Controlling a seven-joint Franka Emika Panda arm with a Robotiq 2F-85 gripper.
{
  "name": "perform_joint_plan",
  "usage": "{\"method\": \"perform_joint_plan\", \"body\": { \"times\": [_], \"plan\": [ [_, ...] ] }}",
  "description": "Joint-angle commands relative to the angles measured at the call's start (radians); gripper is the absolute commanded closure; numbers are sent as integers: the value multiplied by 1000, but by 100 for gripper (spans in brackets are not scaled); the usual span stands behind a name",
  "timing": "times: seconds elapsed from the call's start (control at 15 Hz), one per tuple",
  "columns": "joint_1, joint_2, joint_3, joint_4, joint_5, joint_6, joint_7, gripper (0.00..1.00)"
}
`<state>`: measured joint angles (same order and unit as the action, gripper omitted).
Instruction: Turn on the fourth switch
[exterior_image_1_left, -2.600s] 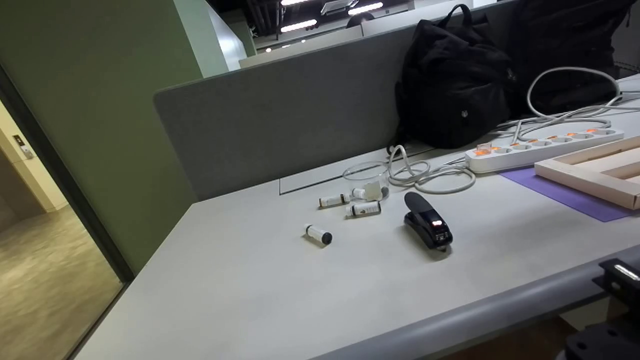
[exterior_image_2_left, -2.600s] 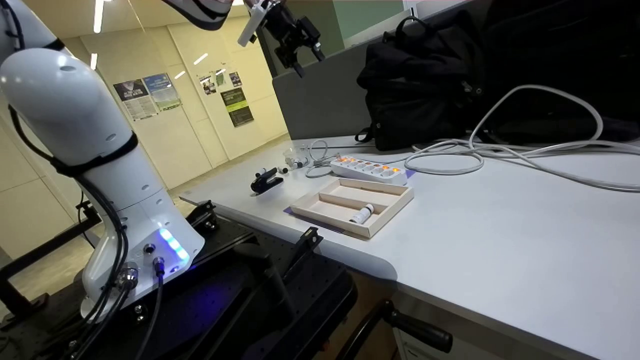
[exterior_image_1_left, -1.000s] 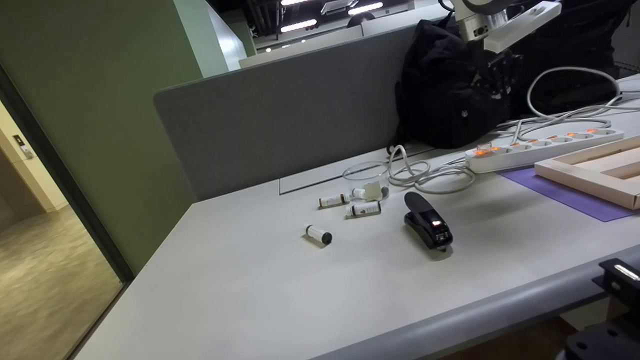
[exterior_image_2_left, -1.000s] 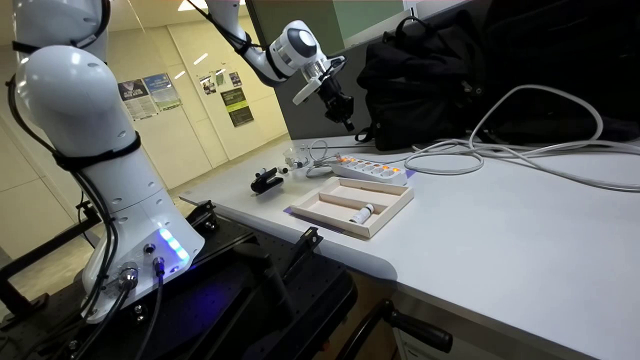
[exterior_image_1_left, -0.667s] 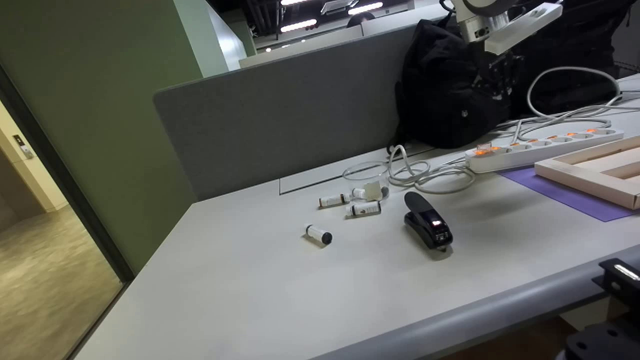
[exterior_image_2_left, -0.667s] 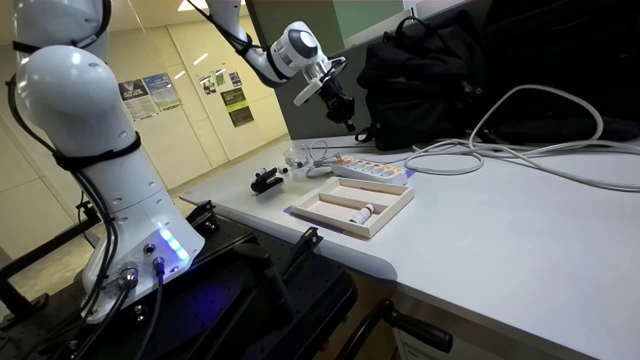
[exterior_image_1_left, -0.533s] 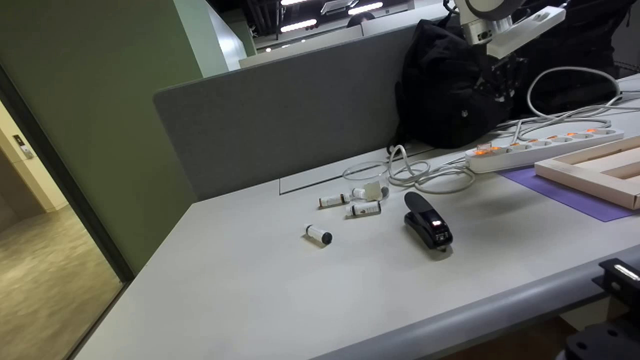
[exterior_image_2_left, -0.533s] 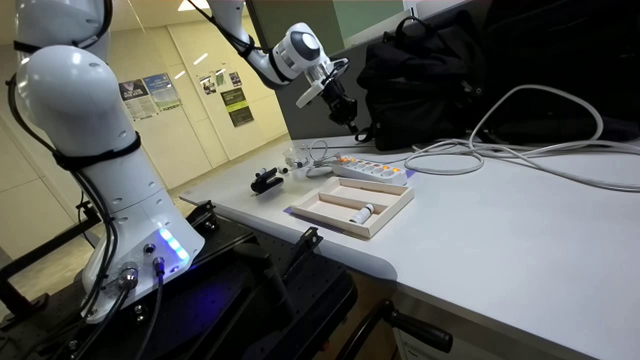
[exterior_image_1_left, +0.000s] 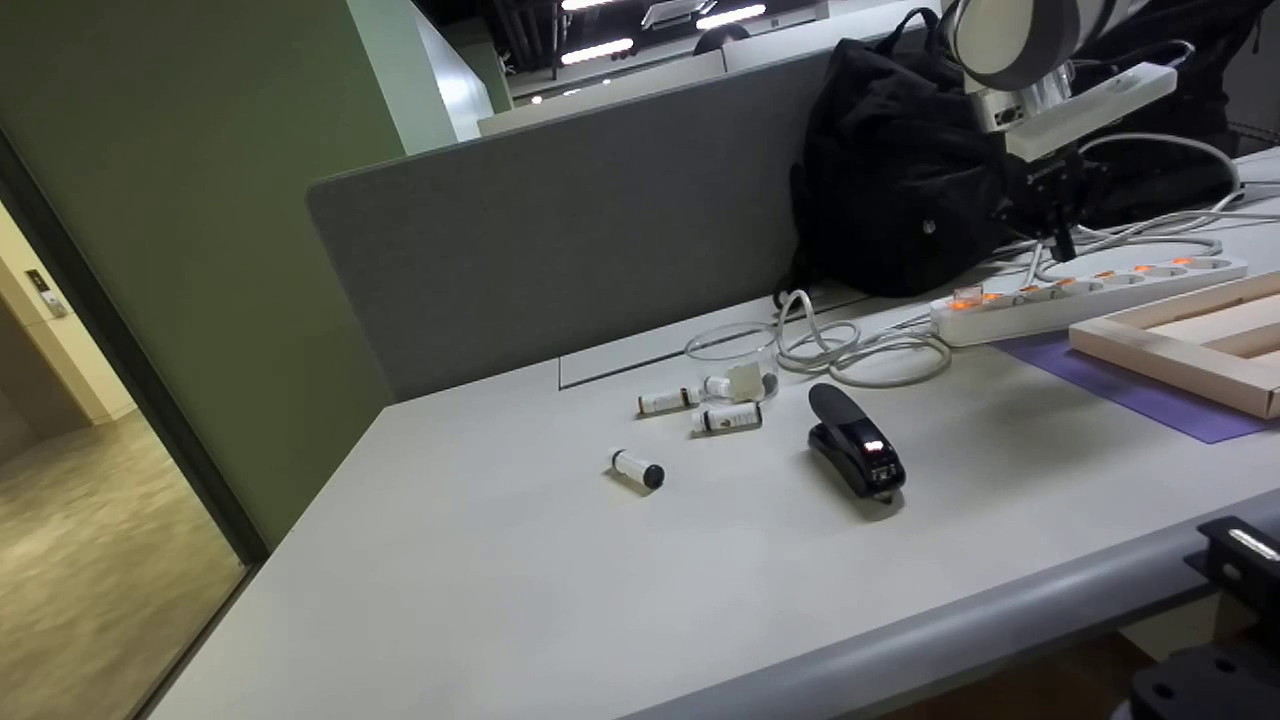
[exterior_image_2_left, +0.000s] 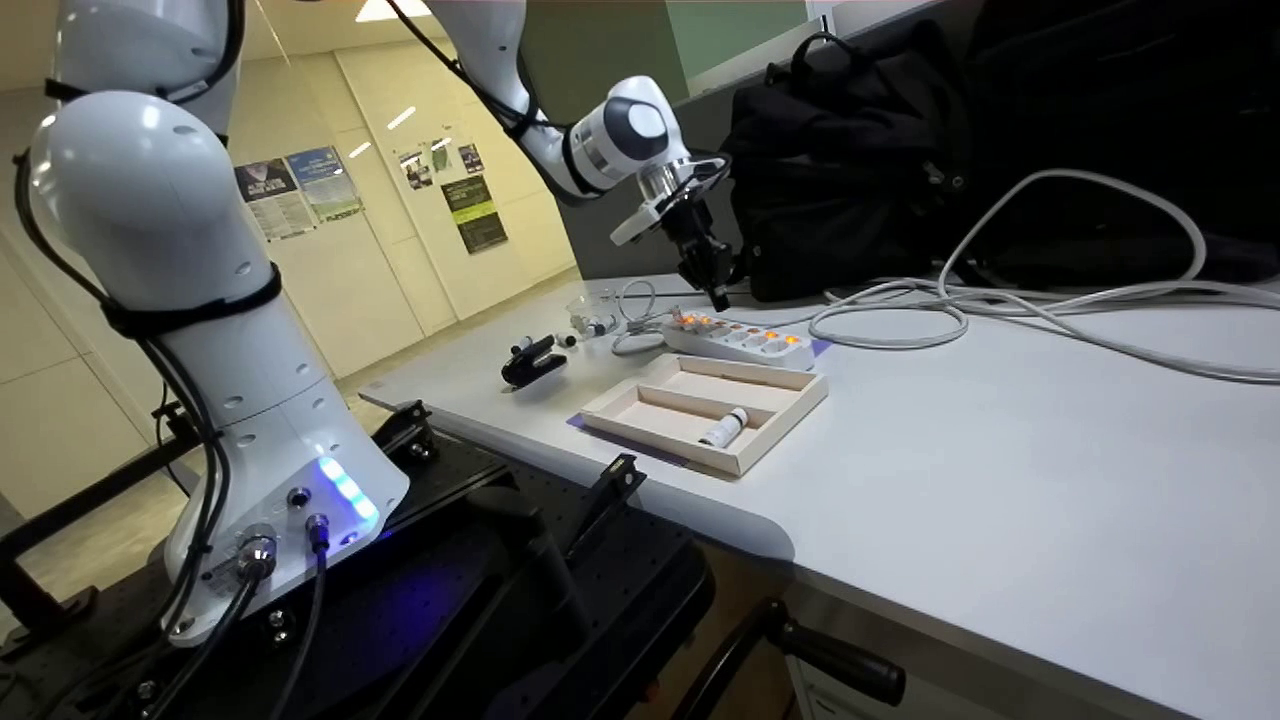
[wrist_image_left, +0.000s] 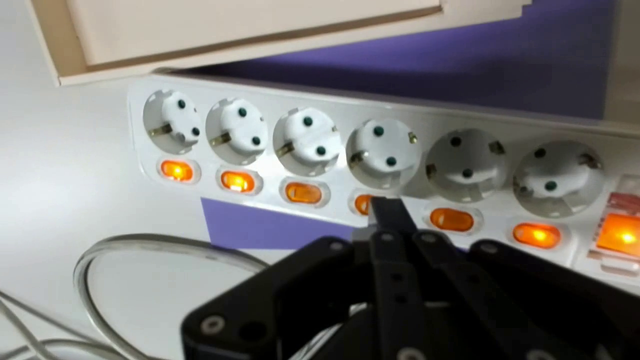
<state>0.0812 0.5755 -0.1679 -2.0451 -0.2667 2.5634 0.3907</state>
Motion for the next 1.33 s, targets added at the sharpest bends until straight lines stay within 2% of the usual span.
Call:
{"method": "perform_joint_plan", "body": {
  "times": [0.0,0.27,1.0,1.27],
  "plan": [
    [-9,52,-11,38,50,17,-10,100],
    [-9,80,-23,55,82,63,-19,100],
    [-8,138,-45,89,119,60,-21,100],
    [-30,149,-37,88,146,51,-31,100]
  ]
}}
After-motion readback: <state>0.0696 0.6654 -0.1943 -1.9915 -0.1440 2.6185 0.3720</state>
